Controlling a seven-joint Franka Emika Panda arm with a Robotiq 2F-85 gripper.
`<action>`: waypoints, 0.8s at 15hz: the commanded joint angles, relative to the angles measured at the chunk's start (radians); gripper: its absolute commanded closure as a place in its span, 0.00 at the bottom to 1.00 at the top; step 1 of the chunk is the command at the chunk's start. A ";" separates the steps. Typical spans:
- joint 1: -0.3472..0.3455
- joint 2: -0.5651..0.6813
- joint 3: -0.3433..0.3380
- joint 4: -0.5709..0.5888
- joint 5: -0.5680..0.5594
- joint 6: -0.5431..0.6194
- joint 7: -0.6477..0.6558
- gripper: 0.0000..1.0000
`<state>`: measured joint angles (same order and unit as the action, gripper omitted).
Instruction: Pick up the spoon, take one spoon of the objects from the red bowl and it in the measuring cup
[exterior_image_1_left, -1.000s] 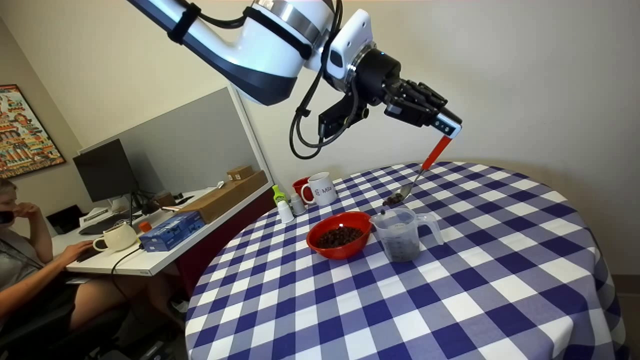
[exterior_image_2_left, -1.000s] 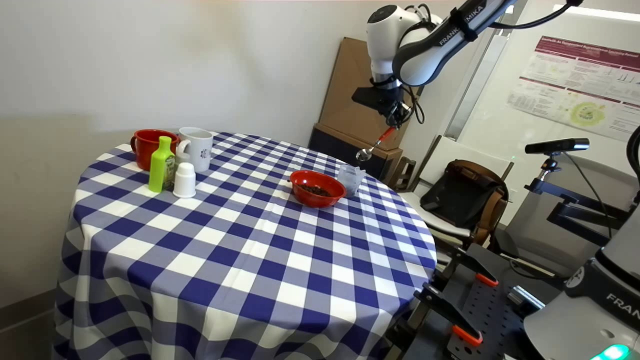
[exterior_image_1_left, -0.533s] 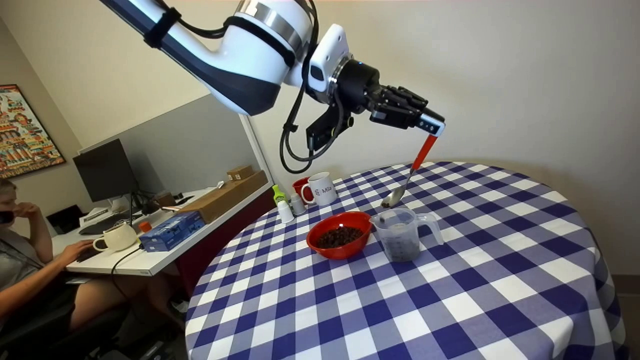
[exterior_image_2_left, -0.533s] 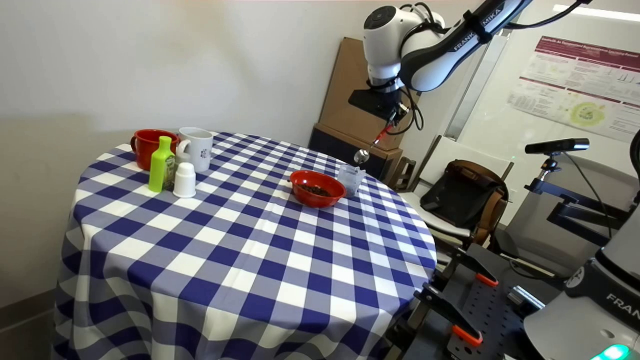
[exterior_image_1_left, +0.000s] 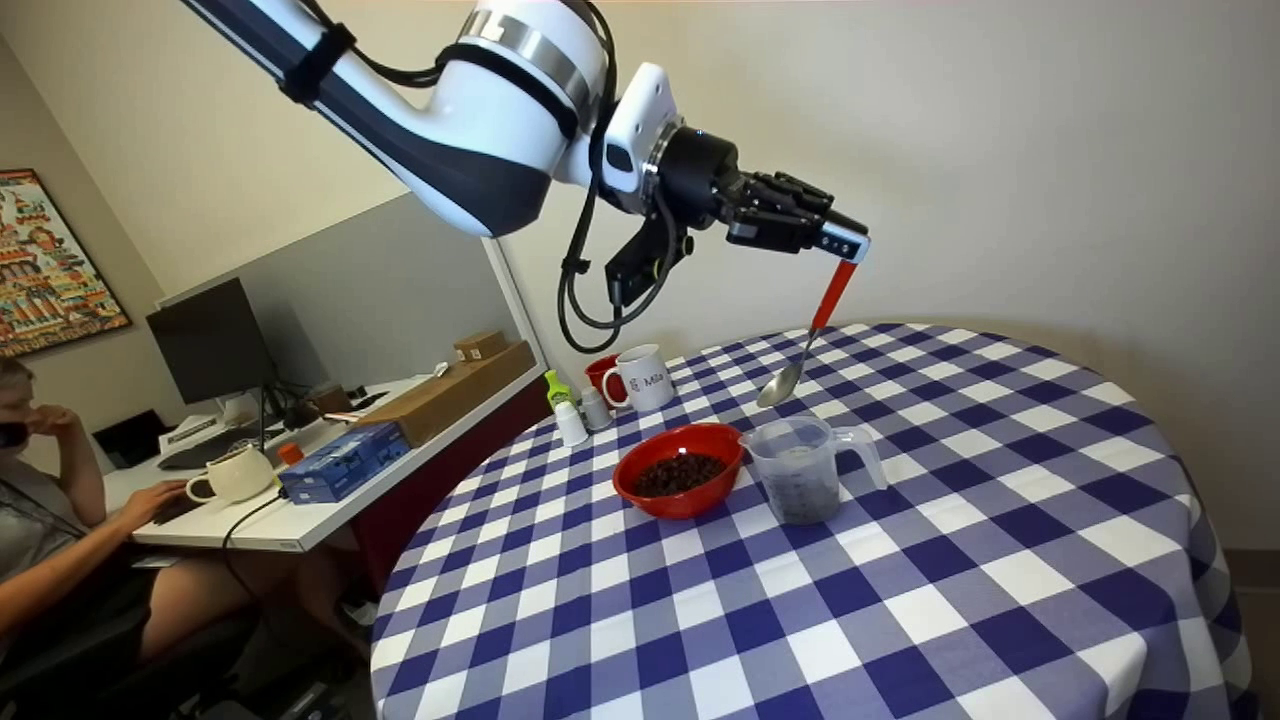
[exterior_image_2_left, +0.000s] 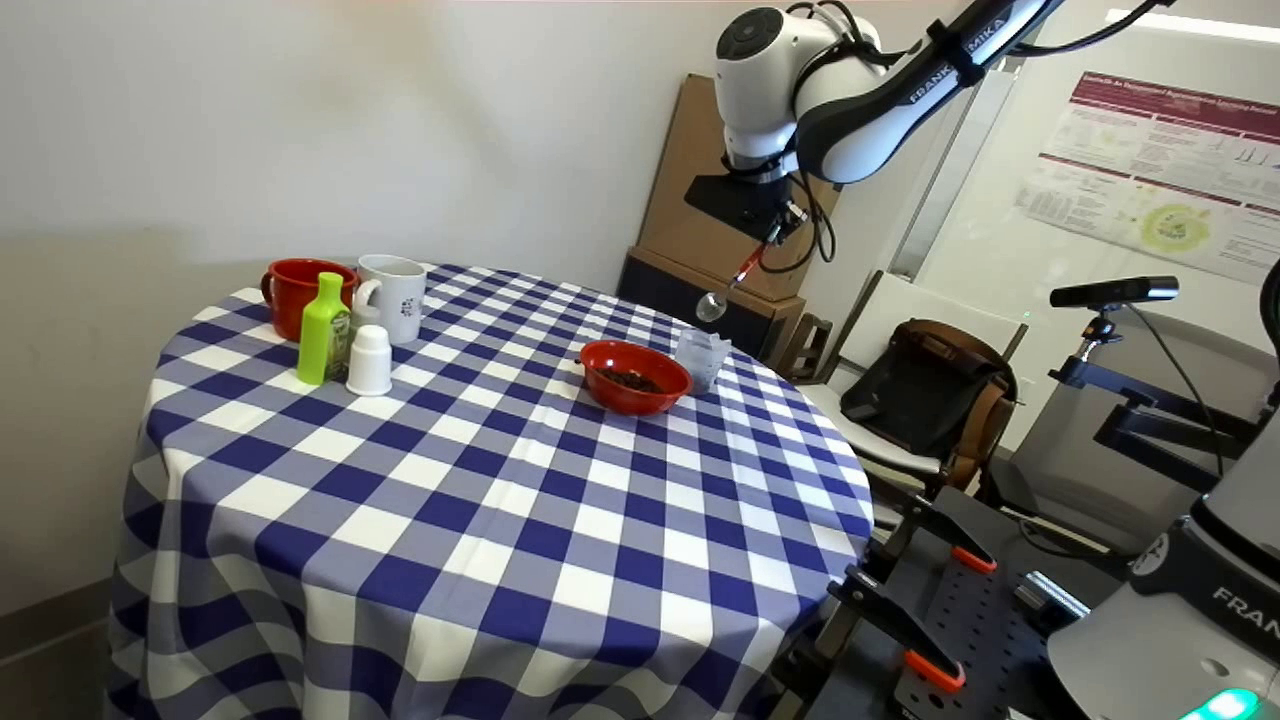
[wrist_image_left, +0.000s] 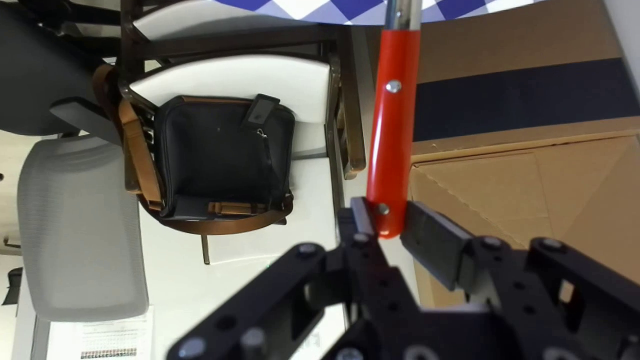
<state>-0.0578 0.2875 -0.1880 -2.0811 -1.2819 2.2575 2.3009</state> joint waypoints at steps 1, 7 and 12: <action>-0.020 -0.027 0.023 -0.016 -0.031 0.000 0.011 0.93; -0.071 -0.116 0.042 -0.091 0.058 0.127 -0.214 0.93; -0.129 -0.217 0.022 -0.224 0.293 0.261 -0.557 0.93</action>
<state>-0.1533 0.1623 -0.1615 -2.1964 -1.1007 2.4604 1.9190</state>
